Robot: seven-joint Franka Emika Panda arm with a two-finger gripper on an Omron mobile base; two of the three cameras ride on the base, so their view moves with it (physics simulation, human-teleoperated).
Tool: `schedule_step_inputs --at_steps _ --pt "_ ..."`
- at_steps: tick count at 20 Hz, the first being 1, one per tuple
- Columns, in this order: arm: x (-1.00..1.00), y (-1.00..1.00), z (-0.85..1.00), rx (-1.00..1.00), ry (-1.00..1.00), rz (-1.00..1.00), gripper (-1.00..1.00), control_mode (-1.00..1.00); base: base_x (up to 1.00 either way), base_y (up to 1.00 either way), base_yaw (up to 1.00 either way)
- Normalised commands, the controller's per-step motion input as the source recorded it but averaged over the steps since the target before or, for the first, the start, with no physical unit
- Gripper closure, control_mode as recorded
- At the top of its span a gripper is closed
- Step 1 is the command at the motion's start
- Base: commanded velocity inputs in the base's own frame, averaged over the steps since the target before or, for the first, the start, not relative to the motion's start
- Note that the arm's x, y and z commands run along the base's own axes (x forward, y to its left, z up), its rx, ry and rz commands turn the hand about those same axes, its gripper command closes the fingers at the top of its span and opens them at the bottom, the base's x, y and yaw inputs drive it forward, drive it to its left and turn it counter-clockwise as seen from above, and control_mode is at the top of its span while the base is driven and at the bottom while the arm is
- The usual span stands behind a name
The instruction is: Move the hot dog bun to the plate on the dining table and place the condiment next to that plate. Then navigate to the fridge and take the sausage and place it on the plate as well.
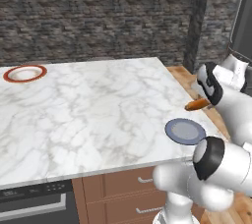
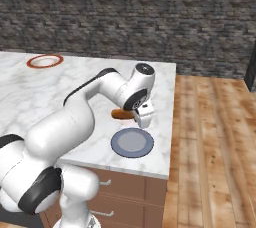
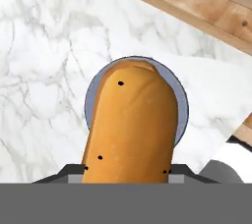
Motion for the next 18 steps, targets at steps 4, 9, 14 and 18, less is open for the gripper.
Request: schedule_step_inputs --at_steps 4,9,14,18 --pt "-0.81 0.00 0.64 0.00 -0.24 0.00 1.00 -1.00 0.00 0.00 0.00" --pt "-0.80 0.00 0.65 0.00 -0.22 0.00 1.00 -1.00 0.00 0.00 0.00" --pt "-0.75 0.06 0.39 -0.01 -0.11 0.00 1.00 -1.00 0.00 0.00 0.00" --pt "0.00 0.00 0.00 0.00 0.00 0.00 1.00 1.00 -0.59 0.04 0.00"
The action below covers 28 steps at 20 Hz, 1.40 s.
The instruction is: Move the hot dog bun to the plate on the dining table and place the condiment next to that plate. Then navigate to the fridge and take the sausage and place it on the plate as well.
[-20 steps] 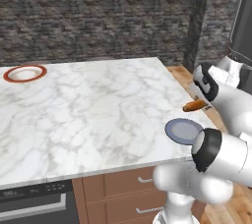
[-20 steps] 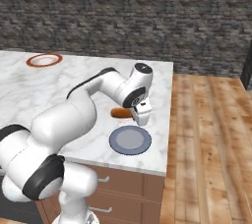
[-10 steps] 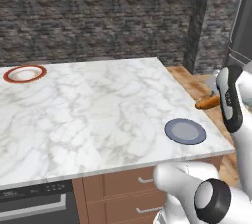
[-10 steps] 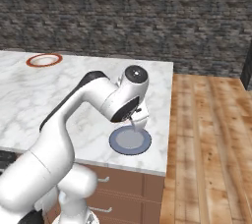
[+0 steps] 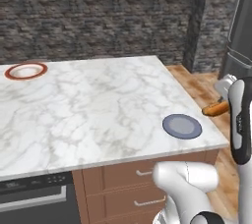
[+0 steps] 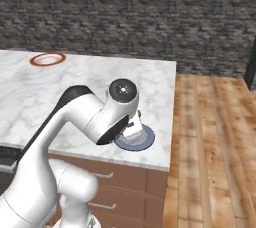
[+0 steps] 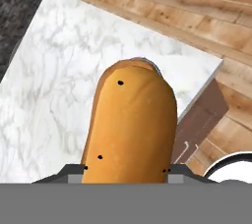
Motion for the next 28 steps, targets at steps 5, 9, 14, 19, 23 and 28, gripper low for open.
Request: schedule_step_inputs --at_steps 5,9,14,19,23,28 --pt "0.00 0.00 0.00 0.00 0.00 0.00 1.00 1.00 -0.51 -0.76 0.00" --pt "0.00 0.00 0.00 0.00 0.00 0.00 1.00 1.00 0.06 -1.00 0.06" --pt "0.00 0.00 0.00 0.00 0.00 0.00 1.00 1.00 0.48 -0.95 0.16" --pt "0.00 0.00 0.00 0.00 0.00 0.00 1.00 1.00 0.96 -0.63 0.32" --pt "0.00 0.00 0.00 0.00 0.00 0.00 1.00 1.00 0.85 -0.60 0.38" --pt "0.00 0.00 0.00 0.00 0.00 0.00 1.00 1.00 0.63 -0.74 0.37"
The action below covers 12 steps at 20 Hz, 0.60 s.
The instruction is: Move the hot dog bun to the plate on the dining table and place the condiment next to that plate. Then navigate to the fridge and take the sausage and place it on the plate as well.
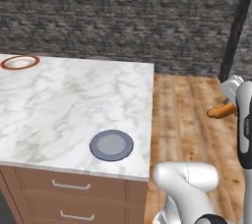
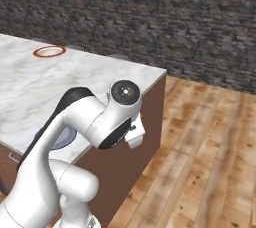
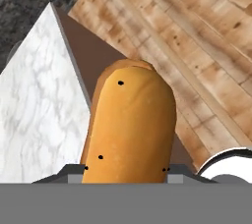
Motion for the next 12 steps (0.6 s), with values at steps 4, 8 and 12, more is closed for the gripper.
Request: schedule_step_inputs --at_steps 4,8,12 --pt "0.00 0.00 0.00 0.00 0.00 0.00 1.00 1.00 0.24 -0.95 0.29" --pt "0.00 0.00 0.00 0.00 0.00 0.00 1.00 1.00 0.13 -1.00 0.26" --pt "0.00 0.00 0.00 0.00 0.00 0.00 1.00 1.00 0.40 -0.91 0.30"
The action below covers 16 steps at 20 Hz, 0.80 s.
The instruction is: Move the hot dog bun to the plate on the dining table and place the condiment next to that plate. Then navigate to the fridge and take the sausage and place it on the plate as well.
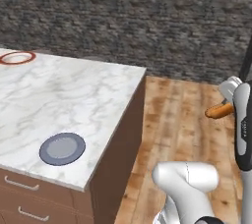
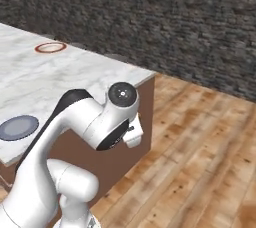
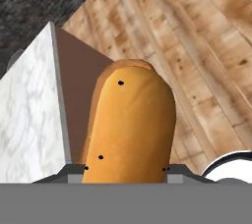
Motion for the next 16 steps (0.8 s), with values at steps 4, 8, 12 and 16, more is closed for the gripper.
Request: schedule_step_inputs --at_steps 4,8,12,16 --pt "0.00 0.00 0.00 0.00 0.00 0.00 1.00 1.00 0.94 -0.60 0.39" --pt "0.00 0.00 0.00 0.00 0.00 0.00 1.00 1.00 0.99 -0.53 0.42" --pt "0.00 0.00 0.00 0.00 0.00 0.00 1.00 1.00 0.68 -0.80 0.35" --pt "0.00 0.00 0.00 0.00 0.00 0.00 1.00 1.00 0.64 -0.86 0.31"
